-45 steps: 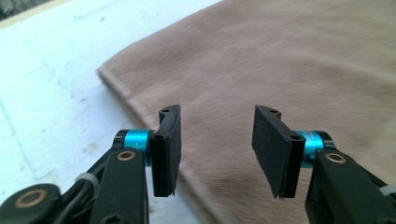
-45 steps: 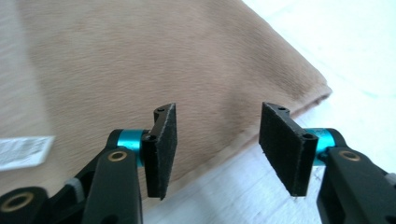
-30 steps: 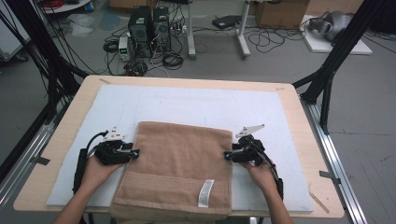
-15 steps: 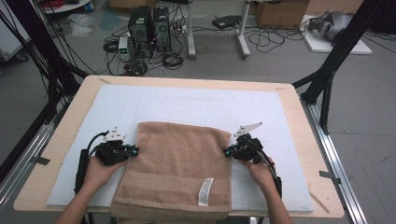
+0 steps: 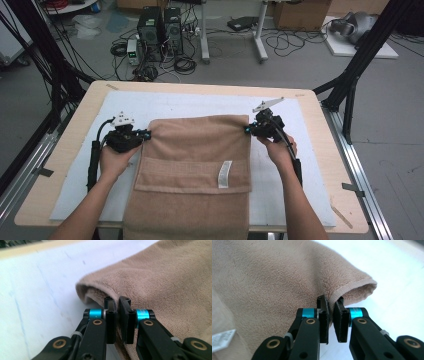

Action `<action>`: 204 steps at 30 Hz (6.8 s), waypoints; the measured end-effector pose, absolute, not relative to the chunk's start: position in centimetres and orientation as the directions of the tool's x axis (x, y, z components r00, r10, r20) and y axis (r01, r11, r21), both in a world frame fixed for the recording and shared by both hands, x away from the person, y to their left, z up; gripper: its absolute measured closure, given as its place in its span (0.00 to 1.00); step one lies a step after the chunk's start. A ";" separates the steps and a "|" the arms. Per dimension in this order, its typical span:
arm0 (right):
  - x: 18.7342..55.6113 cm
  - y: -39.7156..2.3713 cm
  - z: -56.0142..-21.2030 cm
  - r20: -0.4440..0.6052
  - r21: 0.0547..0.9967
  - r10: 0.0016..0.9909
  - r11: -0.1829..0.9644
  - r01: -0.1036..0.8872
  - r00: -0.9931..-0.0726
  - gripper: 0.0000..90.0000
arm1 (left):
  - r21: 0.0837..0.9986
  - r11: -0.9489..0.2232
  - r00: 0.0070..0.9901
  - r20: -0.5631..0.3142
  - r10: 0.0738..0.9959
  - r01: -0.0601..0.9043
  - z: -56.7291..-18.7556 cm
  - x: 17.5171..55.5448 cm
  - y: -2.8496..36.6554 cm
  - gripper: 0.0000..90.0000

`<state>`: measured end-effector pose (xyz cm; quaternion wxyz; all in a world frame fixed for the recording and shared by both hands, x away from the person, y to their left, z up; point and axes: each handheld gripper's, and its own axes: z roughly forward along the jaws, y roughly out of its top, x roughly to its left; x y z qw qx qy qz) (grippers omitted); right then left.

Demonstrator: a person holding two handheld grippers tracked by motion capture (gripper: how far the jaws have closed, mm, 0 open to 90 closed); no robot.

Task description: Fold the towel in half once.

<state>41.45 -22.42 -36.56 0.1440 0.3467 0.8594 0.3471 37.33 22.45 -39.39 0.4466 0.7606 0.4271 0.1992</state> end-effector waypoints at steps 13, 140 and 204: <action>43.6 -22.9 -35.7 0.043 0.690 0.734 0.469 0.552 -0.677 0.58 | 0.832 -0.251 0.510 -0.044 0.859 0.494 -38.6 39.7 23.3 0.72; 26.7 -19.0 -42.5 0.030 0.659 0.338 0.700 0.273 -0.941 0.97 | 0.788 -0.529 0.827 0.047 0.560 0.314 -44.1 23.3 23.4 0.99; 25.4 -19.7 -43.4 0.143 0.656 0.349 0.667 0.353 -0.926 0.81 | 0.803 -0.487 0.834 -0.023 0.551 0.344 -44.4 21.0 23.8 0.77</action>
